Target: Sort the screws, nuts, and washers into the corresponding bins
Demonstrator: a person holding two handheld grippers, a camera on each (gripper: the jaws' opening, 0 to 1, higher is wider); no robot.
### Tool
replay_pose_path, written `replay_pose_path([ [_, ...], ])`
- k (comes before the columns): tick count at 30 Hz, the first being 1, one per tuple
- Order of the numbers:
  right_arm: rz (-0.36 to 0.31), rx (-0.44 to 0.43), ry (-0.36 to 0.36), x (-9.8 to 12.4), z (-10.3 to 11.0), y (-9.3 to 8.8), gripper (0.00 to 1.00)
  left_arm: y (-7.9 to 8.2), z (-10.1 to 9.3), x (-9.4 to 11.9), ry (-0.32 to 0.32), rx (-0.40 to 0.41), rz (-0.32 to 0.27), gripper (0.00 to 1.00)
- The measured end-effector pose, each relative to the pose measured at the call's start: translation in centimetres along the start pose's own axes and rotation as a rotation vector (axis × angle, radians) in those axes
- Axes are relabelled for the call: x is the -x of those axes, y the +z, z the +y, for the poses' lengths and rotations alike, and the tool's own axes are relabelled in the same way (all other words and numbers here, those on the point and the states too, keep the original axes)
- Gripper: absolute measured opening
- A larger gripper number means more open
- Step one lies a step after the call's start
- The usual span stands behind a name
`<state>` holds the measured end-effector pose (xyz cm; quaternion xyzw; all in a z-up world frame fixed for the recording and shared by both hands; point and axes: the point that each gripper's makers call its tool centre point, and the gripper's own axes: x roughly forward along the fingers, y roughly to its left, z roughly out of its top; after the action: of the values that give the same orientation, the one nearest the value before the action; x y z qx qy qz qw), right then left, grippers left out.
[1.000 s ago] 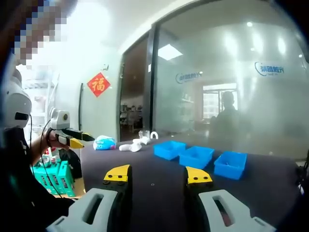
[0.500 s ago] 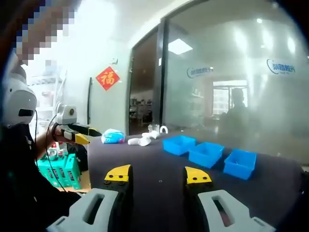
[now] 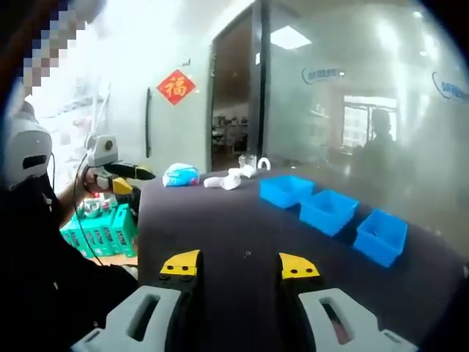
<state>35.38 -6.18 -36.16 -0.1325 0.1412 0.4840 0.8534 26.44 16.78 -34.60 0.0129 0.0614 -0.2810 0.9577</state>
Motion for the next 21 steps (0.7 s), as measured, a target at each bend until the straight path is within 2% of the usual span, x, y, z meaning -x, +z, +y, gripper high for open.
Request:
replay_pose_path([
  [2, 0.036, 0.037, 0.044, -0.8, 0.5, -0.2, 0.34, -0.1, 0.0, 0.0, 0.001, 0.004, 0.0, 0.44],
  [6, 0.09, 0.075, 0.083, -2.4, 0.7, -0.4, 0.34, -0.3, 0.2, 0.0, 0.004, 0.012, 0.002, 0.44],
  [12, 0.14, 0.094, 0.12, -4.2, 0.6, -0.4, 0.32, -0.4, 0.6, 0.1, 0.009, 0.018, 0.003, 0.44],
  [21, 0.235, 0.136, 0.165, -5.8, 0.4, -1.1, 0.3, -0.9, 1.2, 0.1, 0.021, 0.041, -0.002, 0.44],
])
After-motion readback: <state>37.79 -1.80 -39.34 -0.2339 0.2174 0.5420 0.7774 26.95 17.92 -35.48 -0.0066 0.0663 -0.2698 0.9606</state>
